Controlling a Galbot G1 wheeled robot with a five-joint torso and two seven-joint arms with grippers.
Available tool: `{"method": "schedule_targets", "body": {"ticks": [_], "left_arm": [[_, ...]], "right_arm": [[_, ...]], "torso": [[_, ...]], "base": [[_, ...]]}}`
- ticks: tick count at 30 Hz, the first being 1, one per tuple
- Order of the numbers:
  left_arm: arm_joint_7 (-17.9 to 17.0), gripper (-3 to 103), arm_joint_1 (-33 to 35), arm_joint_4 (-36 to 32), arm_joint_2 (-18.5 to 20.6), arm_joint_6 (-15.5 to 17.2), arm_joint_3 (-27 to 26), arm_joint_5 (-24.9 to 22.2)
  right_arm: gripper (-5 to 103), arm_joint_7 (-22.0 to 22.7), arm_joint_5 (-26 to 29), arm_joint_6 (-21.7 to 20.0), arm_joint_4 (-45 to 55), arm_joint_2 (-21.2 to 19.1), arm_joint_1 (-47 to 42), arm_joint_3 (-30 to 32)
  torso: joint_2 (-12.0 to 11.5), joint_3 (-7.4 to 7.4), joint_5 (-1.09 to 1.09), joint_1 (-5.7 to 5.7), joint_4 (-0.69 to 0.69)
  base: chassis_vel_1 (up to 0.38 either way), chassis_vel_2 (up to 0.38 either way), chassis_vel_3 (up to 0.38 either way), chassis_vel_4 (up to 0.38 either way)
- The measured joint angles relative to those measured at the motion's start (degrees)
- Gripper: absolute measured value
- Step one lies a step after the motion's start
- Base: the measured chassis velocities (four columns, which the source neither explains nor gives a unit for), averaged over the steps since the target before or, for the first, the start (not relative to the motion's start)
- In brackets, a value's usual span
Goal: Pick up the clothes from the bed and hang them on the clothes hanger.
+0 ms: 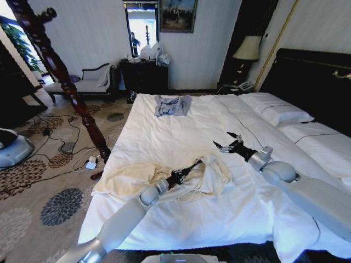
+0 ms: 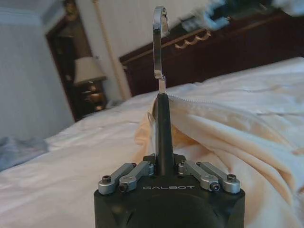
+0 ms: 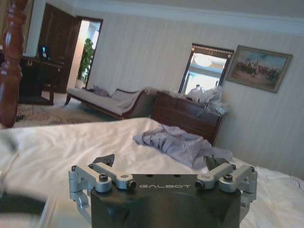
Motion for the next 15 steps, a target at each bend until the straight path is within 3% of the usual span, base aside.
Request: {"method": "schedule_targets", "body": {"ticks": [8, 15], "left_arm": [[-1.51, 16, 2.01, -3.97, 0.07, 0.19, -4.64, -0.15], [-2.08, 16, 0.55, -9.69, 1.43, 1.79, -6.26, -1.23]], "right_arm": [[101, -0.66, -2.33, -0.03, 1.09, 0.58, -2.42, -1.21], [91, -3.40, -2.39, 2.22, 0.68, 1.08, -1.10, -1.88]], "torso": [[0.00, 0.00, 0.00, 0.00, -0.01], [0.00, 0.00, -0.01, 0.00, -0.01]], "base": [[0.000, 0.000, 0.000, 0.000], [0.000, 0.000, 0.000, 0.000]]}}
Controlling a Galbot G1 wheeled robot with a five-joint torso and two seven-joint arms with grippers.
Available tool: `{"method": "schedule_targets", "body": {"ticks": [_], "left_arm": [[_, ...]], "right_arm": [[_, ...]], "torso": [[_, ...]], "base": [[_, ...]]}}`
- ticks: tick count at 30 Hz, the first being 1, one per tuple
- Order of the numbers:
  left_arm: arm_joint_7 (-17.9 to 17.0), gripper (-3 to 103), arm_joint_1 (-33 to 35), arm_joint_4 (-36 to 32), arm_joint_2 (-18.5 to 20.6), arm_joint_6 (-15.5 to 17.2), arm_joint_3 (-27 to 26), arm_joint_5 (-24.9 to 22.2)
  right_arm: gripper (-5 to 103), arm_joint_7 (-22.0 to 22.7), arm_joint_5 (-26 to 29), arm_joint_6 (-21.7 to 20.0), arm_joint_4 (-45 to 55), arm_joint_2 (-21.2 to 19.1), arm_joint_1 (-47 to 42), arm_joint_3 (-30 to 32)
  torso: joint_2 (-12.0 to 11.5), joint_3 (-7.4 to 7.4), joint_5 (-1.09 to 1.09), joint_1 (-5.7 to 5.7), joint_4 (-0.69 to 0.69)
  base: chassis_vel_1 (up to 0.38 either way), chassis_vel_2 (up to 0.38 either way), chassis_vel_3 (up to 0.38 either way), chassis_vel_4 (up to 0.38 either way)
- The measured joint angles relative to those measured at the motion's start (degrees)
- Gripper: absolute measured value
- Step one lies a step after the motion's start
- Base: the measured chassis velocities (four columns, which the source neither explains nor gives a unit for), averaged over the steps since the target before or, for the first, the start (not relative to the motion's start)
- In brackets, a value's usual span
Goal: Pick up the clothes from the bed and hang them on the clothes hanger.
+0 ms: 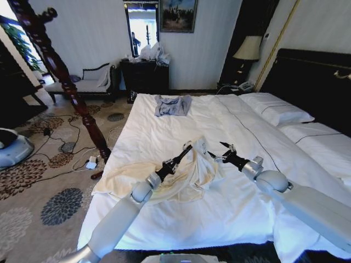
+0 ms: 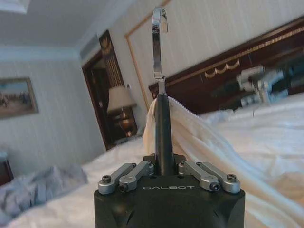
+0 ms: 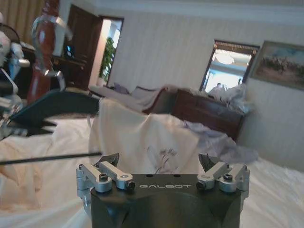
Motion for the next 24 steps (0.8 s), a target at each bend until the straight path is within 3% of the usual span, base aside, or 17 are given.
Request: {"method": "schedule_targets", "body": {"ticks": [6, 11, 14, 15, 18, 19, 21, 24], "left_arm": [[0.18, 16, -2.78, -4.46, 2.72, 1.43, -0.12, -2.64], [1.12, 16, -4.77, -8.48, 6.89, 1.51, -0.95, -5.36], [1.74, 16, -6.94, -11.81, 10.67, 1.27, -1.62, -8.50], [1.74, 16, -6.94, -11.81, 10.67, 1.27, -1.62, -8.50], [3.29, 16, -7.92, -14.69, 14.05, 1.02, -1.59, -10.74], [3.29, 16, -7.92, -14.69, 14.05, 1.02, -1.59, -10.74], [4.59, 16, -8.21, -16.38, 16.22, 0.57, -0.92, -11.59], [5.99, 16, -8.29, -17.68, 18.26, -0.10, 0.63, -11.61]], "right_arm": [[97, -1.39, 1.48, 2.27, 0.67, 0.26, 2.58, -0.02], [100, -5.99, 8.22, 2.29, -0.78, -1.83, 9.49, 1.00], [100, -28.27, 17.79, 0.43, -8.25, -6.28, 16.28, 2.37], [100, -28.27, 17.79, 0.43, -8.25, -6.28, 16.28, 2.37], [100, -45.59, 20.59, -3.30, -14.82, -9.05, 21.93, 1.36], [100, -45.59, 20.59, -3.30, -14.82, -9.05, 21.93, 1.36], [100, -51.71, 20.84, -4.70, -17.02, -10.94, 23.12, 0.72], [100, -53.91, 20.96, -4.88, -17.75, -11.90, 23.68, 0.64]], "torso": [[0.00, 0.00, 0.00, 0.00, -0.02], [0.00, 0.00, 0.00, 0.01, 0.04], [0.00, 0.00, -0.01, 0.01, -0.01], [0.00, 0.00, -0.01, 0.01, -0.01], [0.01, -0.01, 0.01, 0.00, -0.02], [0.01, -0.01, 0.01, 0.00, -0.02], [0.01, 0.00, 0.01, 0.00, 0.00], [0.01, -0.01, 0.01, 0.00, -0.02]], "base": [[0.000, 0.000, 0.000, 0.000], [0.000, 0.000, 0.000, 0.000], [0.000, 0.000, 0.000, 0.000], [0.000, 0.000, 0.000, 0.000], [0.000, 0.000, 0.000, 0.000], [0.000, 0.000, 0.000, 0.000], [0.000, 0.000, 0.000, 0.000], [0.000, 0.000, 0.000, 0.000]]}}
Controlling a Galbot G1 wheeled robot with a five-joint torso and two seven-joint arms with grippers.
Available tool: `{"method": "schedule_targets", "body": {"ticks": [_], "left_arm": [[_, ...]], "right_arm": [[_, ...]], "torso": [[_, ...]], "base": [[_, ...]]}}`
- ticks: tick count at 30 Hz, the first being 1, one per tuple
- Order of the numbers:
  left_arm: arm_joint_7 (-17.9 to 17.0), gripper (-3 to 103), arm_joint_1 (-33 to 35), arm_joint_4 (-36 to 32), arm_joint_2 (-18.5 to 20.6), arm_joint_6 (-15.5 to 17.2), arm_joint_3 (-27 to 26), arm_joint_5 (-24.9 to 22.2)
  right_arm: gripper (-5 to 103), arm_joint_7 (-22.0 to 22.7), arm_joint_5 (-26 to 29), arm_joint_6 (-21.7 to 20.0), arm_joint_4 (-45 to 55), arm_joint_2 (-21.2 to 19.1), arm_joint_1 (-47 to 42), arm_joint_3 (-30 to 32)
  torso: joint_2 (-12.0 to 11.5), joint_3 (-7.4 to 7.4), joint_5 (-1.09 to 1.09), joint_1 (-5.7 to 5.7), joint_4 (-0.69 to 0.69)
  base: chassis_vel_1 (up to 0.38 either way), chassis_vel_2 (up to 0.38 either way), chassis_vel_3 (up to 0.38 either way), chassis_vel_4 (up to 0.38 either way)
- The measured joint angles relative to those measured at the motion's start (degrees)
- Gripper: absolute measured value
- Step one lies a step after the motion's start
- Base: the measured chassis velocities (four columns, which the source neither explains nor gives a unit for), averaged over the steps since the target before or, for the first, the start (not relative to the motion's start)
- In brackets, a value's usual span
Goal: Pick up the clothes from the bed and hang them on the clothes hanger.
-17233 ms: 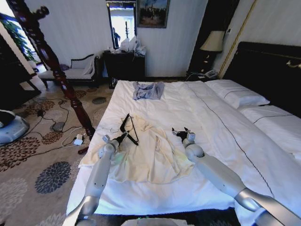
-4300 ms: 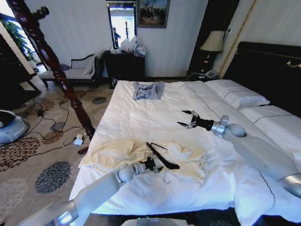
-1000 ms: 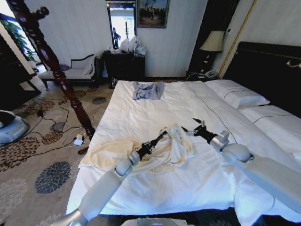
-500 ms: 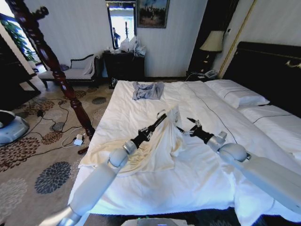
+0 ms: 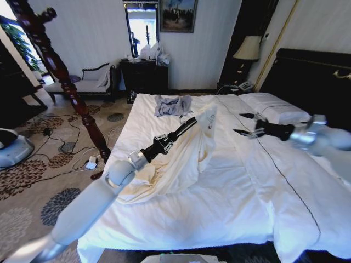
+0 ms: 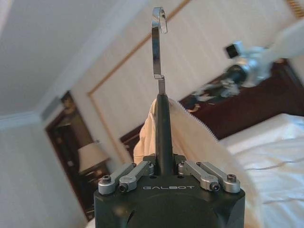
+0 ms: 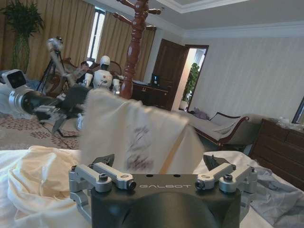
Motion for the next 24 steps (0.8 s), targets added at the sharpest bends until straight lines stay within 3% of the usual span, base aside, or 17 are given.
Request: {"method": "schedule_targets", "body": {"ticks": [9, 18, 24], "left_arm": [[1.72, 16, 0.36, -1.90, 0.69, -0.38, 5.13, 1.28], [2.61, 16, -3.10, -2.18, -0.60, 0.02, 12.58, 1.82], [2.90, 16, -4.17, -1.67, -1.32, -0.19, 13.85, 1.82]], "right_arm": [[100, -0.94, -5.43, 0.48, 1.39, -1.51, 2.29, 0.21], [100, -6.35, -12.80, 1.82, 3.25, -4.41, 1.56, 0.14], [101, -11.24, -14.67, 1.83, 2.81, -4.33, 1.50, 0.08]], "torso": [[0.00, 0.01, 0.00, 0.00, 0.03], [0.00, 0.01, 0.00, 0.00, 0.02], [0.00, 0.01, 0.00, 0.00, 0.01]], "base": [[0.000, 0.000, 0.000, 0.000], [0.000, 0.000, 0.000, 0.000], [0.000, 0.000, 0.000, 0.000]]}}
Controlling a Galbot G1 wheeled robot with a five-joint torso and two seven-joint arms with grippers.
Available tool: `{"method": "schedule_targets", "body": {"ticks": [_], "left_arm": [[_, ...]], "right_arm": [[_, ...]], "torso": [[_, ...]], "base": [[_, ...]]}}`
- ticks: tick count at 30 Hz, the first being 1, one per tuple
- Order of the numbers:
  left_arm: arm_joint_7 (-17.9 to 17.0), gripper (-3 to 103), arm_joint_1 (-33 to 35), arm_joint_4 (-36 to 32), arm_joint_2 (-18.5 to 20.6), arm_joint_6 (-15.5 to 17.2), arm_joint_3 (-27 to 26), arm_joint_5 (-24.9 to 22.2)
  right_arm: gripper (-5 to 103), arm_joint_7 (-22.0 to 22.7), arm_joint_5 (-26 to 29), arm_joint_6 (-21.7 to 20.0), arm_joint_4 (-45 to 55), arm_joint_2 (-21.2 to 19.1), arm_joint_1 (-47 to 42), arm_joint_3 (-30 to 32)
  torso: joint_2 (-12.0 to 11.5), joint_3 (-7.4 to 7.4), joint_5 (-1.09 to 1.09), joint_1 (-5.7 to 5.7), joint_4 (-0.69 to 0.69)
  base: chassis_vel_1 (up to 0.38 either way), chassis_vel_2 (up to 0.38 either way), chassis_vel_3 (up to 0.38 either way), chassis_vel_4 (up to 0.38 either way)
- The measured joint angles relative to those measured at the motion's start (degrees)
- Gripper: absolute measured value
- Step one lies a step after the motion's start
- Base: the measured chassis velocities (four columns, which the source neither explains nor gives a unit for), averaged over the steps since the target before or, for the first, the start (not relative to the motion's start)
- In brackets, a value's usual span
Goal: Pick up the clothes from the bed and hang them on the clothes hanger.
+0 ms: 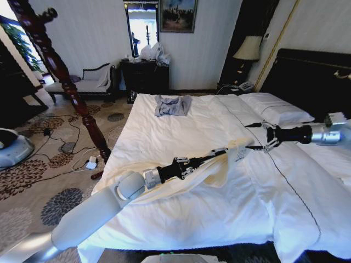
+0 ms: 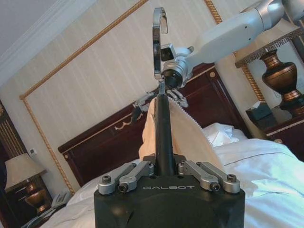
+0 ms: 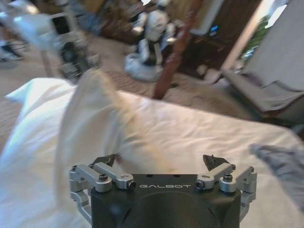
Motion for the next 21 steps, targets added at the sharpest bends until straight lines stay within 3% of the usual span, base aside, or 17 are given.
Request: {"method": "schedule_targets", "body": {"ticks": [2, 3, 5, 12, 14, 17, 18, 21], "left_arm": [[0.05, 16, -0.59, 0.29, -0.16, -0.16, 0.46, -0.12], [0.09, 16, -0.91, 0.54, -0.31, -0.26, 0.68, -0.20], [0.13, 16, -1.15, 0.69, -0.47, -0.30, 0.87, -0.27], [0.22, 16, -3.18, 2.00, -2.32, -0.37, 2.52, -0.58], [0.23, 16, -3.38, 2.22, -2.60, -0.38, 2.74, -0.58], [0.24, 16, -3.88, 2.82, -3.31, -0.38, 3.34, -0.59], [0.24, 16, -3.88, 2.82, -3.31, -0.38, 3.34, -0.59], [0.24, 16, -4.20, 3.20, -3.77, -0.41, 3.64, -0.59]], "right_arm": [[100, -4.11, -2.46, 0.00, -0.58, 0.58, 0.12, -0.01], [92, -6.33, -3.87, 0.00, -0.89, 1.07, 0.21, -0.01], [92, -7.21, -4.58, 0.00, -1.05, 1.26, 0.23, -0.01], [60, -10.51, -6.19, -0.27, -2.20, 2.39, 0.39, -0.01], [60, -10.92, -6.18, -0.39, -2.43, 2.52, 0.46, -0.01], [43, -12.13, -6.14, -0.60, -3.03, 2.91, 0.57, 0.01], [43, -12.13, -6.14, -0.60, -3.03, 2.91, 0.57, 0.01], [27, -13.22, -6.14, -0.63, -3.33, 3.08, 0.56, 0.13]], "torso": [[0.00, 0.00, 0.00, -0.01, 0.01], [0.00, 0.00, 0.00, 0.00, 0.01], [0.00, 0.00, 0.01, 0.00, 0.01], [0.00, 0.00, 0.01, 0.00, 0.00], [0.00, 0.00, 0.01, 0.00, 0.01], [0.00, 0.00, 0.00, 0.00, 0.00], [0.00, 0.00, 0.00, 0.00, 0.00], [0.00, 0.00, 0.00, 0.00, 0.01]], "base": [[0.000, 0.000, 0.000, 0.000], [0.000, 0.000, 0.000, 0.000], [0.000, 0.000, 0.000, 0.000], [0.000, 0.000, 0.000, 0.000], [0.000, 0.000, 0.000, 0.000], [0.000, 0.000, 0.000, 0.000], [0.000, 0.000, 0.000, 0.000], [0.000, 0.000, 0.000, 0.000]]}}
